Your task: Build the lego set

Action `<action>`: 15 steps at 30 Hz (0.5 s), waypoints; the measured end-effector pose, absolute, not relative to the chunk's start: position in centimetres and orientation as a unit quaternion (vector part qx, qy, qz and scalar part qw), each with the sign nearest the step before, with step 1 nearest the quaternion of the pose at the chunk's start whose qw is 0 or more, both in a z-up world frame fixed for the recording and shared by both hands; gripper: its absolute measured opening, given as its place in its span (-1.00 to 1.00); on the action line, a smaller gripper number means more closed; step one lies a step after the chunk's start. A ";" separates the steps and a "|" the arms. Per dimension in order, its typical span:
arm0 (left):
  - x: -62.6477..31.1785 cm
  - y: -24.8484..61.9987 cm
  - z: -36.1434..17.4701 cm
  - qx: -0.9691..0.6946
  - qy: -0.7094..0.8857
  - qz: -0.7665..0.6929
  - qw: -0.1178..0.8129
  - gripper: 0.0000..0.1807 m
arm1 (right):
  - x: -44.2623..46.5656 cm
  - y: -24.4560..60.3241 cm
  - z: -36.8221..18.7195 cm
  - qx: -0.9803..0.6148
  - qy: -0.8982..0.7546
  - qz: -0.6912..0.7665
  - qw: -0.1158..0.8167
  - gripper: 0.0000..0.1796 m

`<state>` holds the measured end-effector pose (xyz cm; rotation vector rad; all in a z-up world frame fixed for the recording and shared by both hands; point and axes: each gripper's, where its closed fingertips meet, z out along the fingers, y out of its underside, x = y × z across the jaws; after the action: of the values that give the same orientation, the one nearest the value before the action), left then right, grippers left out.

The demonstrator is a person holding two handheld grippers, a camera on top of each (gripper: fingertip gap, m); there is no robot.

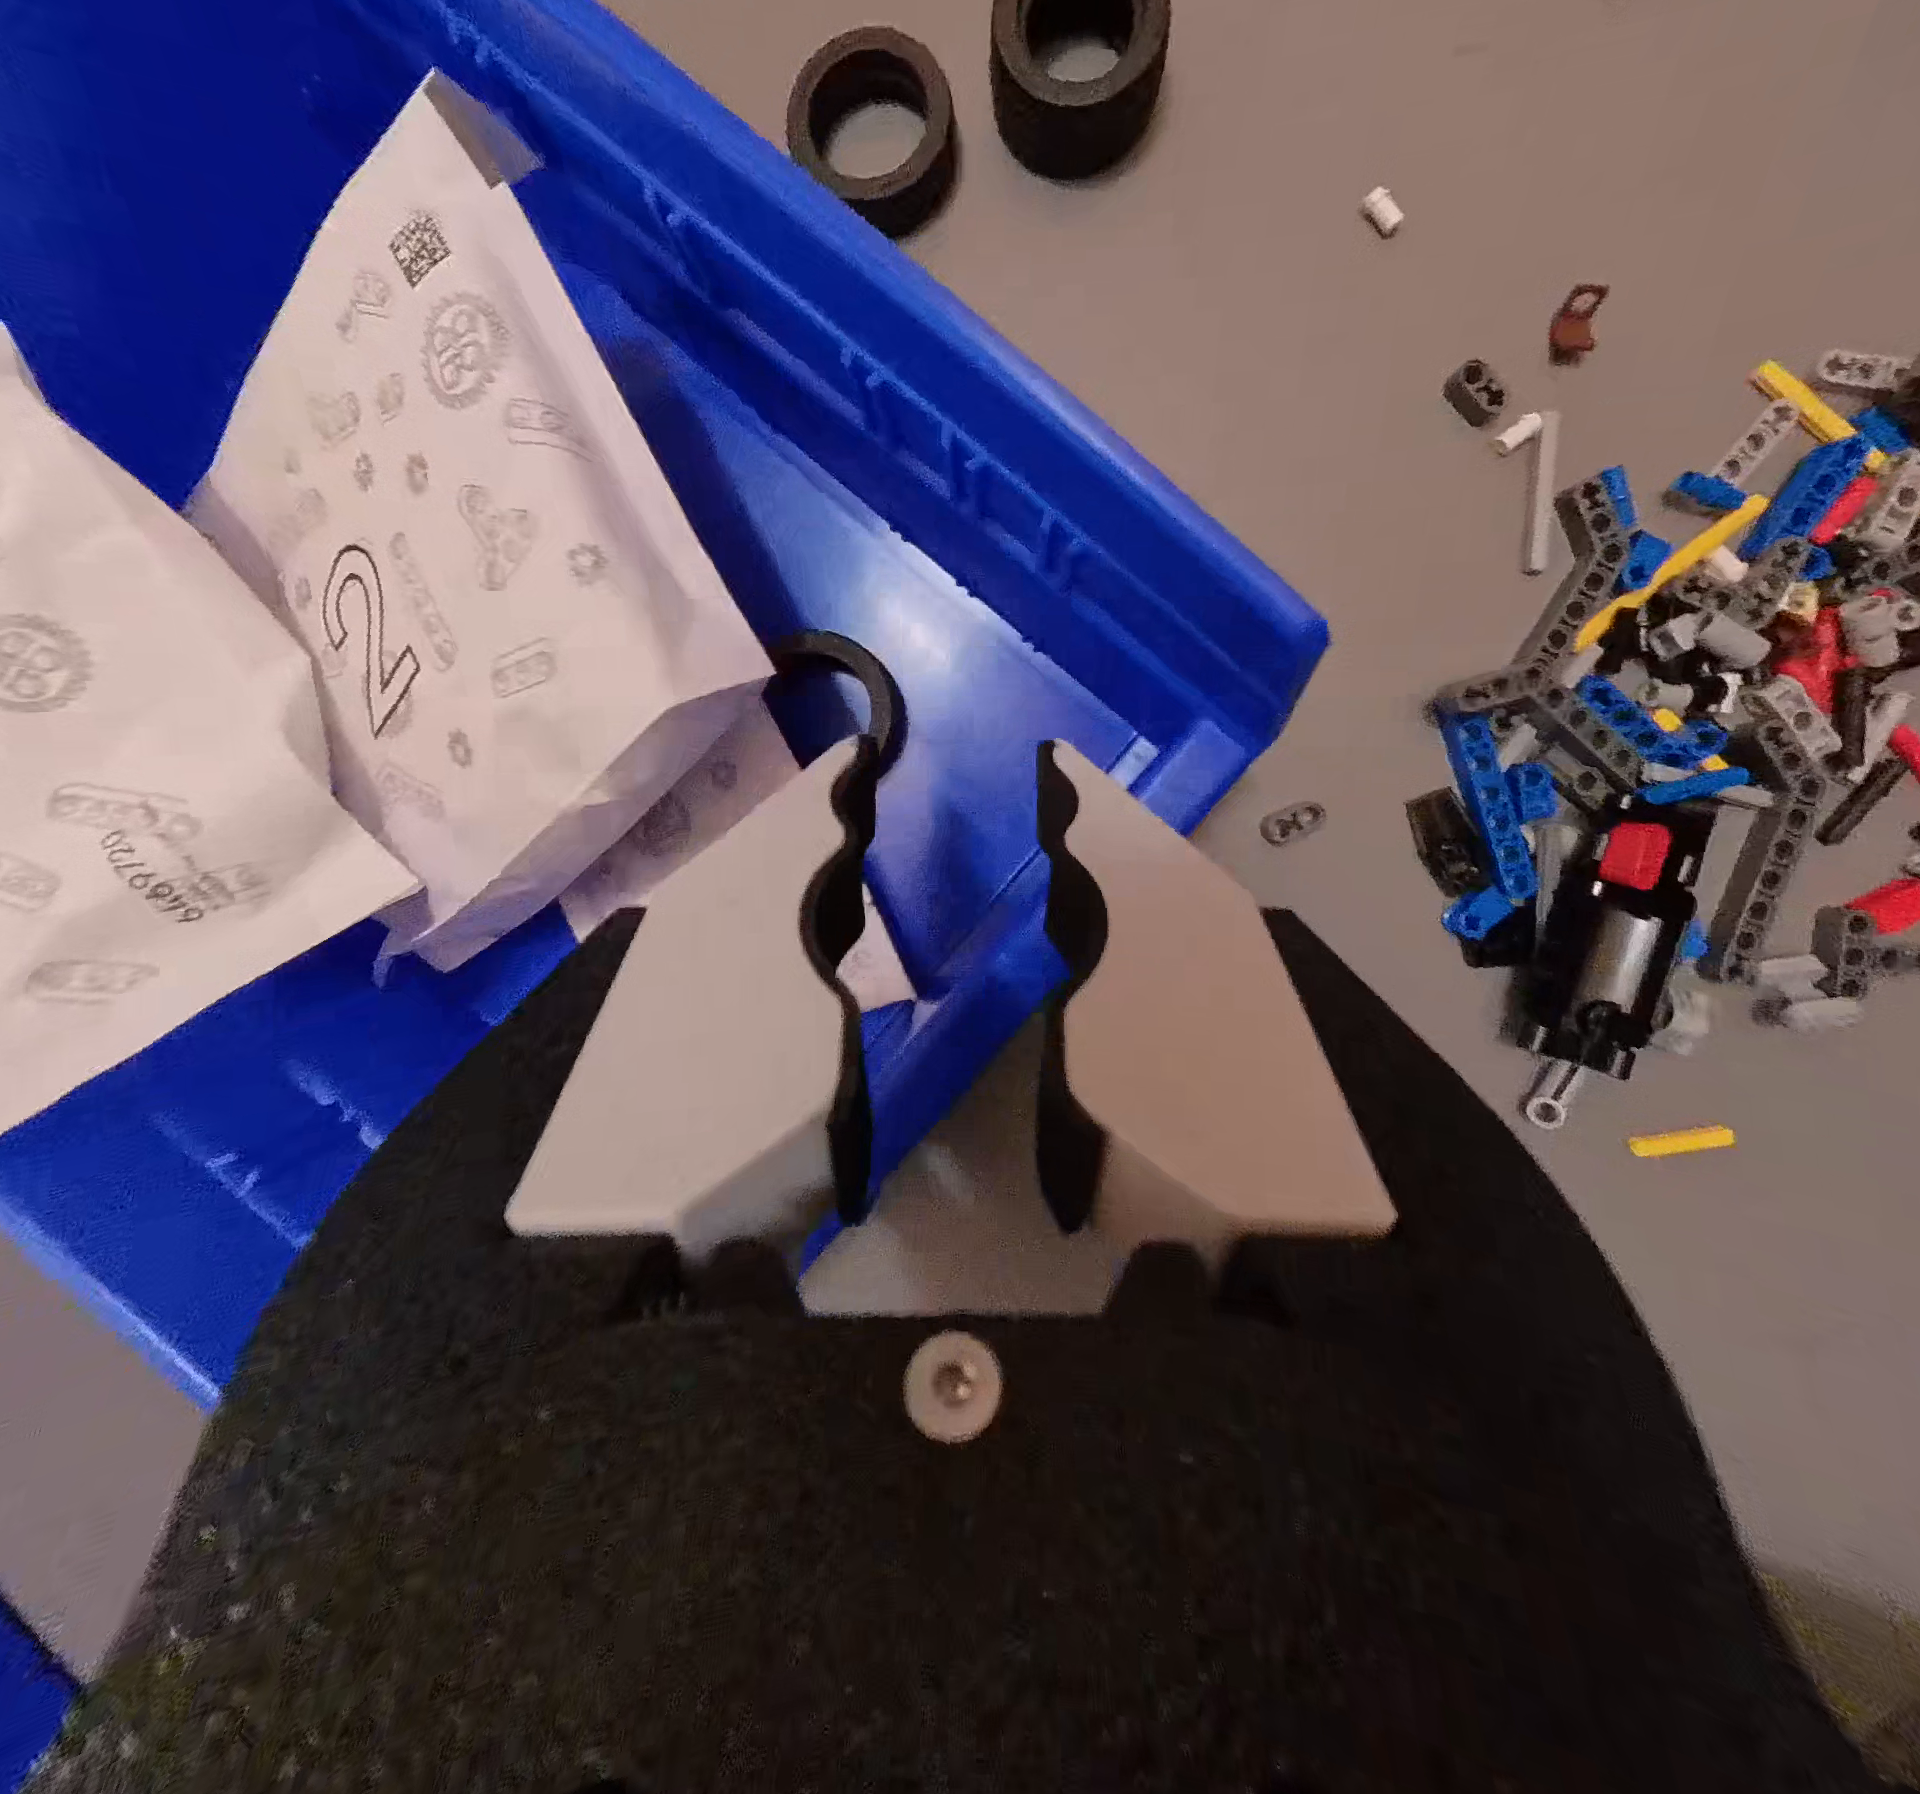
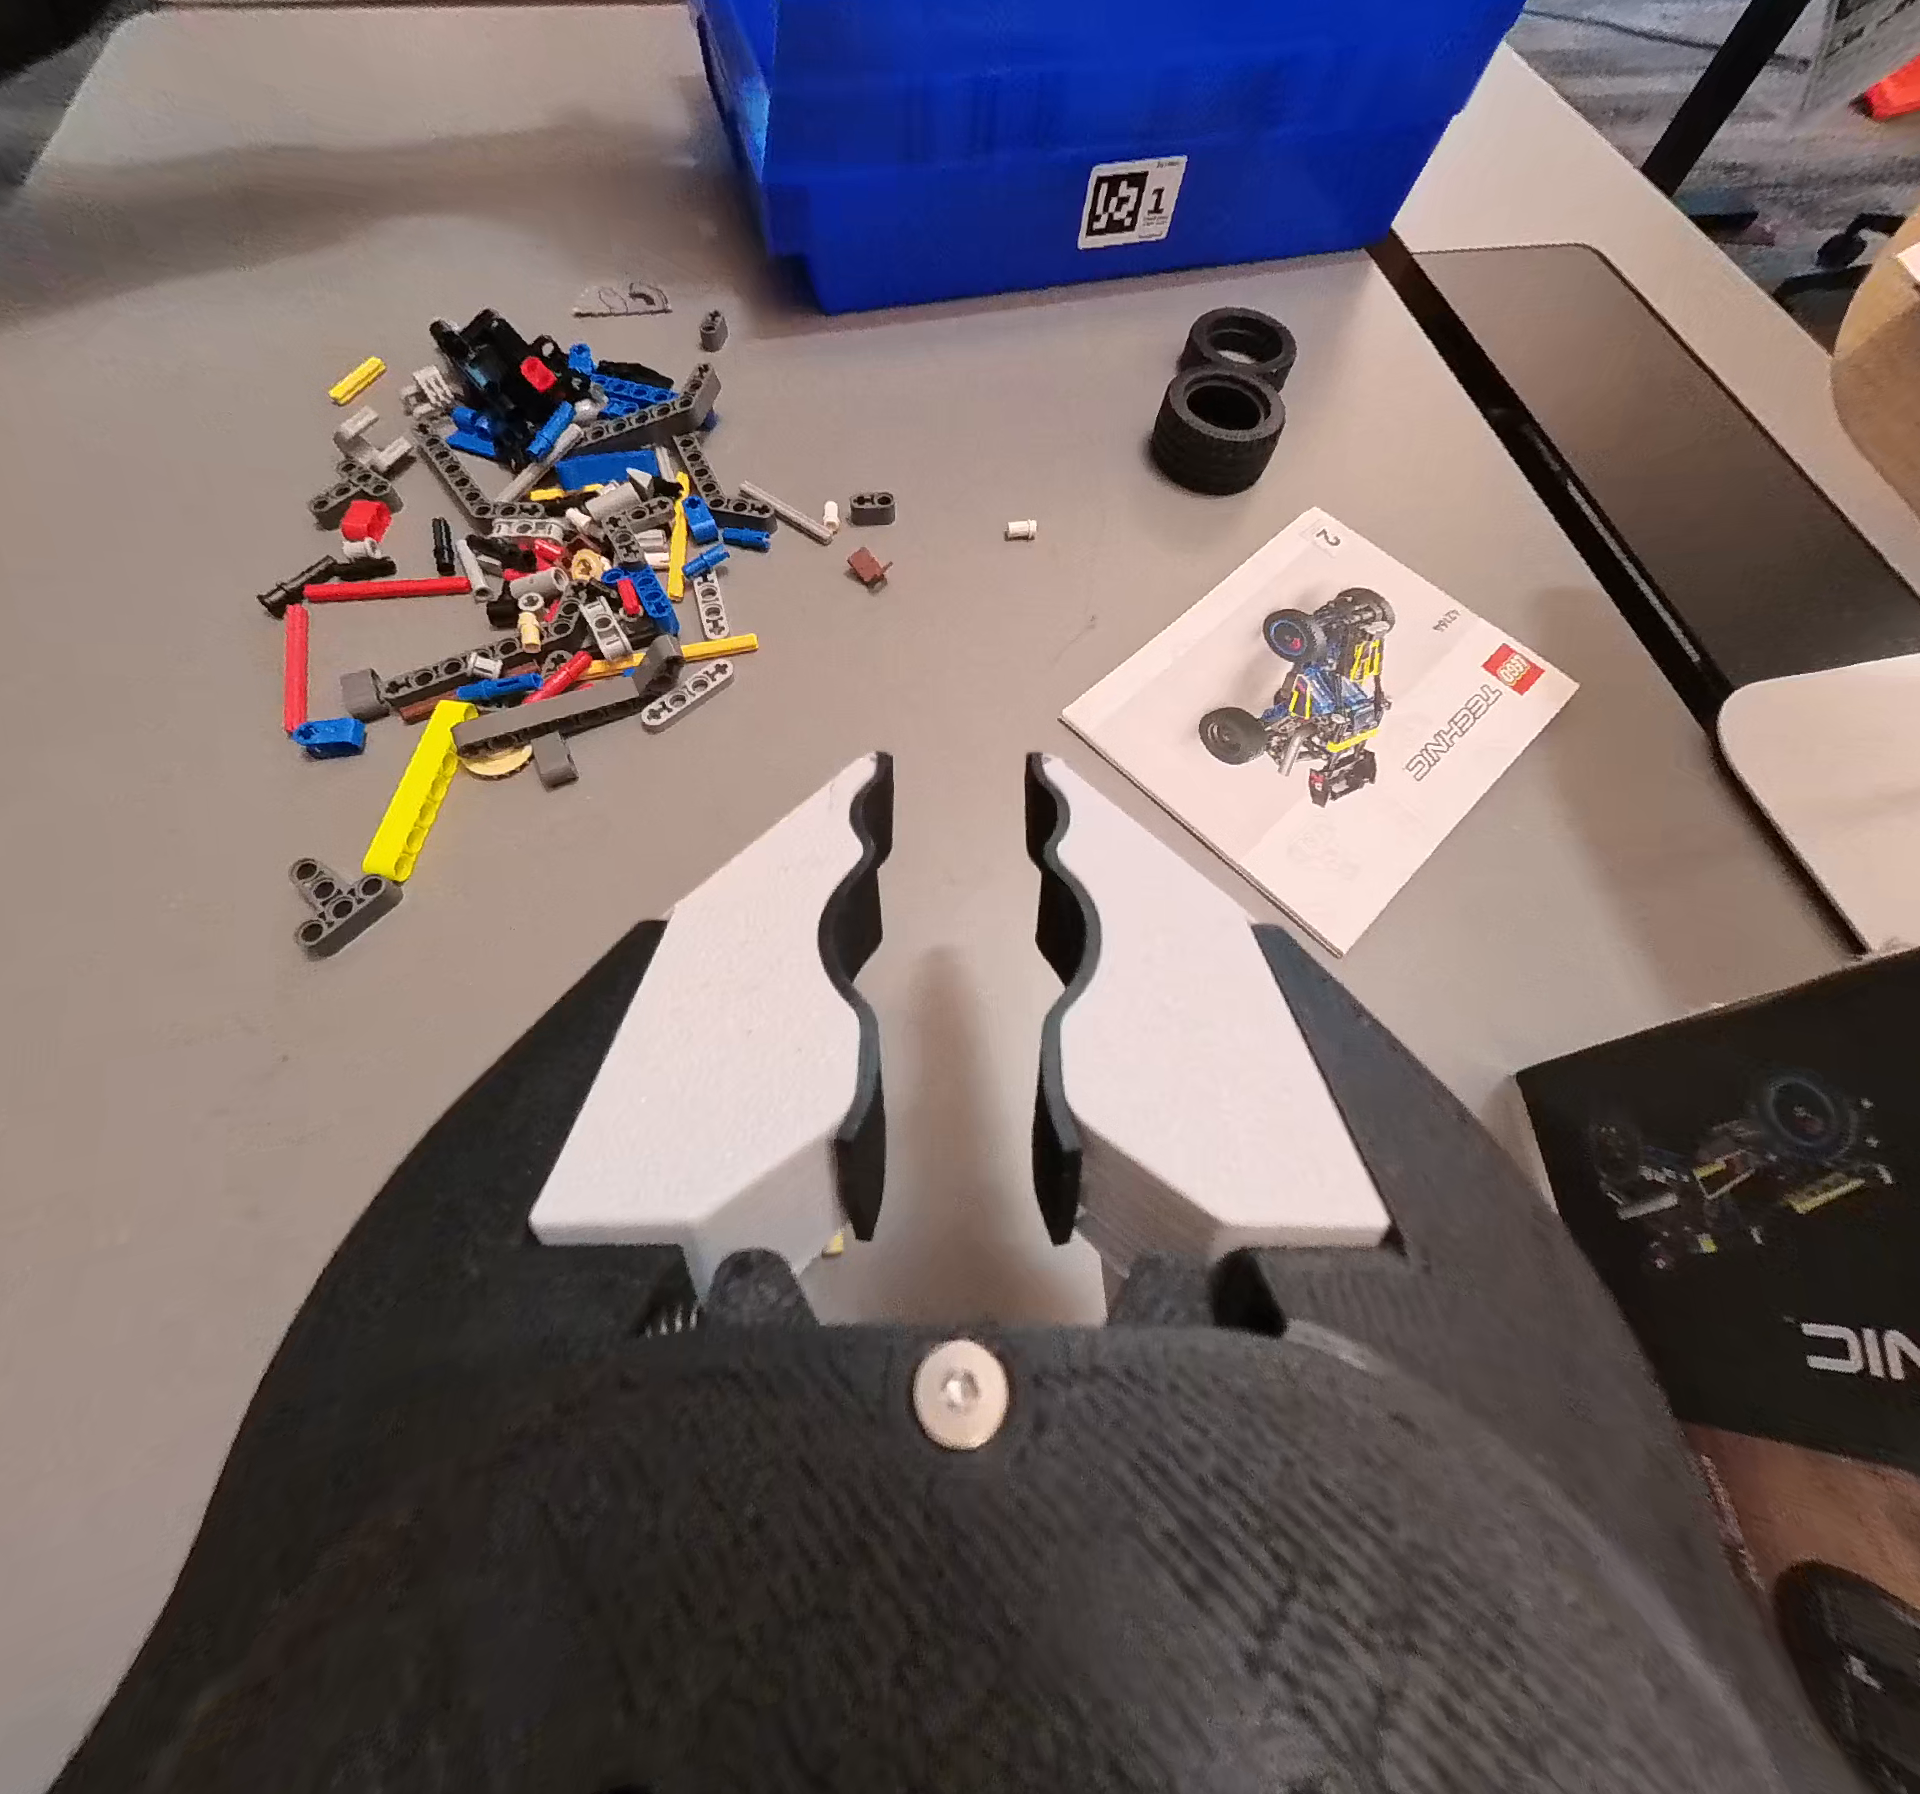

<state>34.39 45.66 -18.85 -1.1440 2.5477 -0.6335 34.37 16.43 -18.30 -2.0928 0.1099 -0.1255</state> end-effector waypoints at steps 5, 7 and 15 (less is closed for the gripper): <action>36.3 47.8 -21.8 -0.466 0.852 -0.179 0.160 -0.70 | 34.4 16.5 -17.9 -0.859 0.049 -0.047 0.508 -0.74; 37.3 47.5 -22.6 -0.469 0.845 -0.190 0.175 -0.75 | 34.3 16.5 -18.1 -0.859 0.048 -0.043 0.508 -0.74; 42.5 50.2 -19.0 -0.484 0.770 -0.259 0.326 -0.39 | 34.3 16.3 -18.4 -0.865 0.043 -0.047 0.498 -0.73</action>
<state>42.46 50.21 -18.95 -1.2669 2.0173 -0.6776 34.27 16.27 -18.37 -2.0932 0.1044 -0.1135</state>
